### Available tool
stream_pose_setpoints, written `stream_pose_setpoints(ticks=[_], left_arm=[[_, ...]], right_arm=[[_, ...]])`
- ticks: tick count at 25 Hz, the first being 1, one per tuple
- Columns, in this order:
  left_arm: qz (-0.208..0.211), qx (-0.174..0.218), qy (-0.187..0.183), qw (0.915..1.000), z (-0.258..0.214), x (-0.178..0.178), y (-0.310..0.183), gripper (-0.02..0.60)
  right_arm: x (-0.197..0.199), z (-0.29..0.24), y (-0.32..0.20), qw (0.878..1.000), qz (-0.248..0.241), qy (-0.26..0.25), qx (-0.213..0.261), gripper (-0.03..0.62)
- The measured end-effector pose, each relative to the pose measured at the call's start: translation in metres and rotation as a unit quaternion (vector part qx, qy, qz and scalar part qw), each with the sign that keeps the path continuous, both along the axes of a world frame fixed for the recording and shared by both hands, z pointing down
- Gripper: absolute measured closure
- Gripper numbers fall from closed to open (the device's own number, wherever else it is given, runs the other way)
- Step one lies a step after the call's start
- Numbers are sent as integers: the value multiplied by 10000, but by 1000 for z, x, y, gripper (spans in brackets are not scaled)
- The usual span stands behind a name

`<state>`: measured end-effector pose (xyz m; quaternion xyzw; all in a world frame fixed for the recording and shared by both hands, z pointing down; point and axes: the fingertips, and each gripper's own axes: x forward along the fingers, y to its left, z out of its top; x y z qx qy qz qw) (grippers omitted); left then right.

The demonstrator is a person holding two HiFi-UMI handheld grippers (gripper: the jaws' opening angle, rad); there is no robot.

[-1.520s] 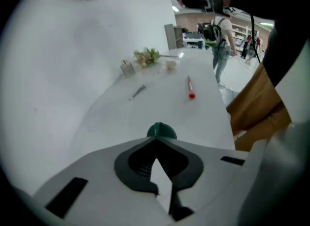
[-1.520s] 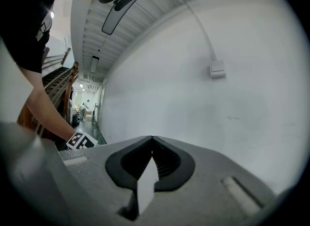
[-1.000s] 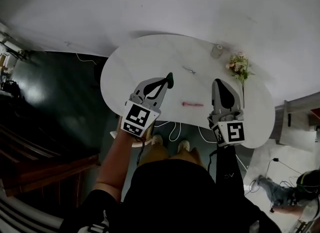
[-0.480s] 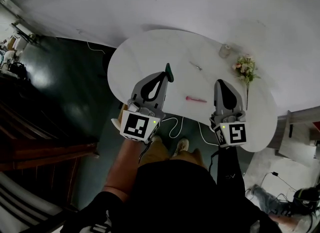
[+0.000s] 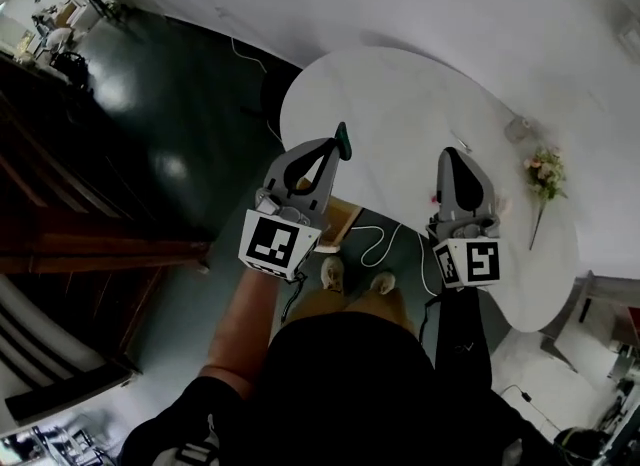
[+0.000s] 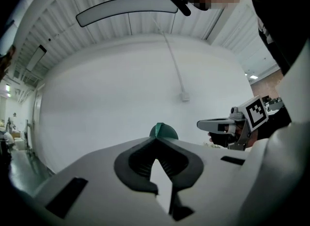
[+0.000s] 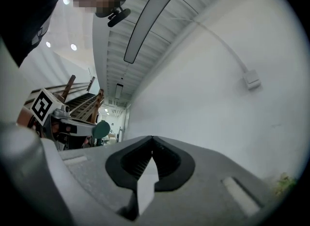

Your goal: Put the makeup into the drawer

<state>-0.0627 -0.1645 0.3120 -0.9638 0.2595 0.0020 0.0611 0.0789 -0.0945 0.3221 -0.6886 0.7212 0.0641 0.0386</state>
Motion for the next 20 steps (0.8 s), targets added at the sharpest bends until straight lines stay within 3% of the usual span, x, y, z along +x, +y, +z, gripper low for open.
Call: stream_pose_setpoints(ticks=[5,9,14,20], left_arm=[[-313,22,-273,9991,5,-55,-19,572],[-158,-120,-1313,9911,74,-76,-25,571],[-41,-1003,-2444,9645,209,-106,-29,571],[111,-1909,-3502,9170,337,-134,-16,571]], right_arm=[[-51,3,-37,9992,-389,-49,-113,589],[-75,5,-57,9989,-426,-7,-176,589],[-96,11,-62,9991,-332,8,-280,589],[-106,21,-57,9984,-262,105,-480,589]])
